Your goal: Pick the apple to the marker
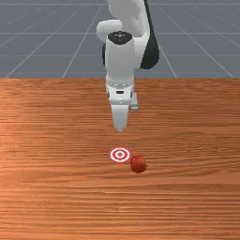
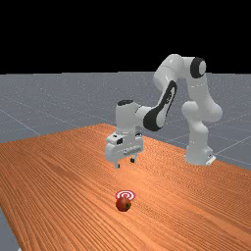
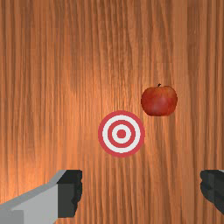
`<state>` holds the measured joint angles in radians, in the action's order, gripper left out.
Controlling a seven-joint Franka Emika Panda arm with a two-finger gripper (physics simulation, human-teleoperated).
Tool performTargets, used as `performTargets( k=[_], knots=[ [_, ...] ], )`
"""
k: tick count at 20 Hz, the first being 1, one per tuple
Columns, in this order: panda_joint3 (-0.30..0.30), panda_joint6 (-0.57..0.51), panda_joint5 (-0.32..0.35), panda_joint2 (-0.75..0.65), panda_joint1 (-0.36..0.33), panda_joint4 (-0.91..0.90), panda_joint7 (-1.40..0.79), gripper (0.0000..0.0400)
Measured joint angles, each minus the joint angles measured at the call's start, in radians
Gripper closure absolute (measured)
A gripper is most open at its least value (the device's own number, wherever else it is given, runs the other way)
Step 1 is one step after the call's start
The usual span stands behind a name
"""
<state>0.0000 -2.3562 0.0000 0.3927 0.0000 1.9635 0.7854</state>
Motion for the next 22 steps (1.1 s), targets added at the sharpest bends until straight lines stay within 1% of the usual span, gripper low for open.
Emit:
performTargets(
  k=[1, 2, 3, 4, 5, 6, 7, 8, 9, 10, 11, 12, 14, 18, 19, 21, 22],
  knots=[
    [0.000, 0.000, 0.000, 0.000, 0.000, 0.000, 0.000, 0.0151],
    [-0.003, 0.004, 0.002, -0.003, 0.003, 0.002, -0.019, 0.0092],
    [-0.005, 0.006, 0.003, -0.006, 0.004, 0.003, -0.031, 0.0056],
    [-0.007, 0.008, 0.003, -0.007, 0.005, 0.004, -0.038, 0.0034],
    [-0.007, 0.008, 0.004, -0.008, 0.006, 0.004, -0.042, 0.0021],
    [-0.033, 0.065, -0.006, -0.099, 0.026, 0.092, -0.235, 0.0168],
    [-0.054, 0.122, -0.006, -0.178, 0.041, 0.126, -0.424, 0.0258],
    [-0.070, 0.162, -0.003, -0.225, 0.052, 0.139, -0.612, 0.0313],
    [-0.084, 0.192, 0.004, -0.250, 0.061, 0.144, -0.799, 0.0347],
    [-0.096, 0.215, 0.016, -0.260, 0.068, 0.142, -0.983, 0.0367],
    [-0.108, 0.235, 0.033, -0.262, 0.075, 0.138, -1.164, 0.0380],
    [-0.116, 0.250, 0.048, -0.261, 0.077, 0.134, -1.290, 0.0388],
    [-0.125, 0.262, 0.066, -0.259, 0.078, 0.131, -1.410, 0.0396],
    [-0.124, 0.244, 0.082, -0.223, 0.081, 0.112, -1.477, 0.0399],
    [-0.122, 0.228, 0.083, -0.209, 0.084, 0.104, -1.484, 0.0400],
    [-0.115, 0.153, 0.084, -0.173, 0.095, 0.089, -1.519, 0.0400],
    [-0.109, 0.090, 0.085, -0.146, 0.104, 0.085, -1.536, 0.0243]
  ],
)
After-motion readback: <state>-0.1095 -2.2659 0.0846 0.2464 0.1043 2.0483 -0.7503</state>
